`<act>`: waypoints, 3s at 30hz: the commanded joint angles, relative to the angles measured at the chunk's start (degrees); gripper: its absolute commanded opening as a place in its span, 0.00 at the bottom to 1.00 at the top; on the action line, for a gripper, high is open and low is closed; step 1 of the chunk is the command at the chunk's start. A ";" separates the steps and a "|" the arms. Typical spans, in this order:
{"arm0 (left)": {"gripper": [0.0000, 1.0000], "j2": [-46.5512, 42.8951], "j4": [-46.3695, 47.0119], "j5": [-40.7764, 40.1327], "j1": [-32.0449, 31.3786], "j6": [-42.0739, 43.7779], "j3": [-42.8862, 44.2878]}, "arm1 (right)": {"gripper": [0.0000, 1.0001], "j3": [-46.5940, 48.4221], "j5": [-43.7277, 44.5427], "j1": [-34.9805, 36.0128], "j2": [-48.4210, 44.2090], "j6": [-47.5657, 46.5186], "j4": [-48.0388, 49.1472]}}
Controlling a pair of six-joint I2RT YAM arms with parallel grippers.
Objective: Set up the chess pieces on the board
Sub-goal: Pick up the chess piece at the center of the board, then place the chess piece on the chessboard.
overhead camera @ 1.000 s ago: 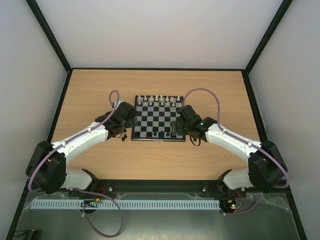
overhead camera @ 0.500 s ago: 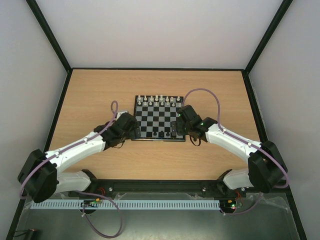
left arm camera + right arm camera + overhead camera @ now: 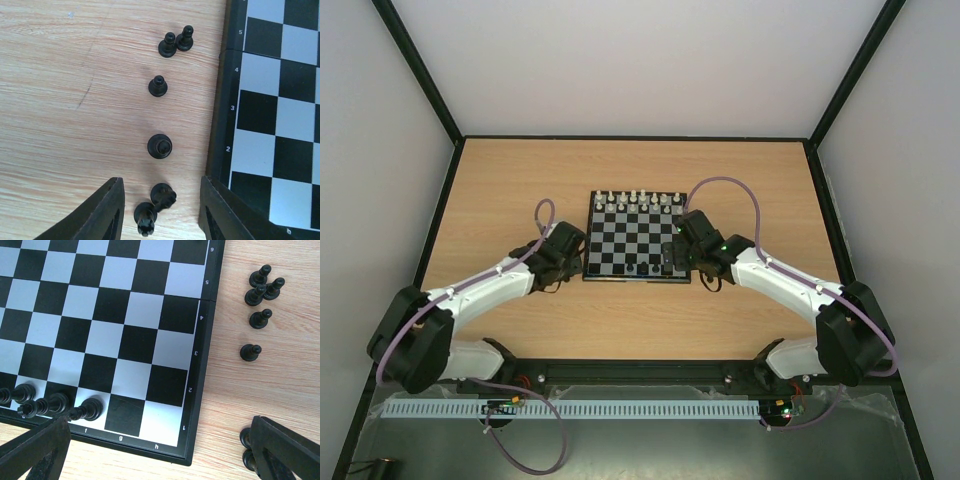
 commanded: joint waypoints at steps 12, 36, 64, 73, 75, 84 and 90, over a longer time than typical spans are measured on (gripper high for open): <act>0.26 7.41 6.72 1.84 3.98 4.39 0.88 | 0.99 -0.72 0.64 -0.42 0.62 -0.89 0.08; 0.04 14.37 10.43 1.84 5.01 5.54 2.74 | 0.99 -1.00 0.35 -0.42 1.45 -0.92 0.76; 0.05 10.35 -4.32 4.40 -11.75 4.94 13.95 | 0.99 -1.32 1.88 -1.39 -0.23 -0.40 -0.01; 0.05 14.64 -1.93 4.98 -13.85 4.36 15.22 | 0.99 -1.39 1.62 -1.39 -0.17 -0.48 0.08; 0.05 15.69 -1.27 5.34 -13.98 4.36 15.31 | 0.99 -1.44 1.62 -1.39 -0.04 -0.49 0.15; 0.05 18.93 0.85 5.82 -14.17 4.60 17.15 | 0.99 -1.37 1.54 -1.38 0.18 -0.68 0.17; 0.05 20.23 1.21 5.54 -14.16 4.84 17.58 | 0.99 -1.28 1.64 -1.45 0.27 -0.71 0.21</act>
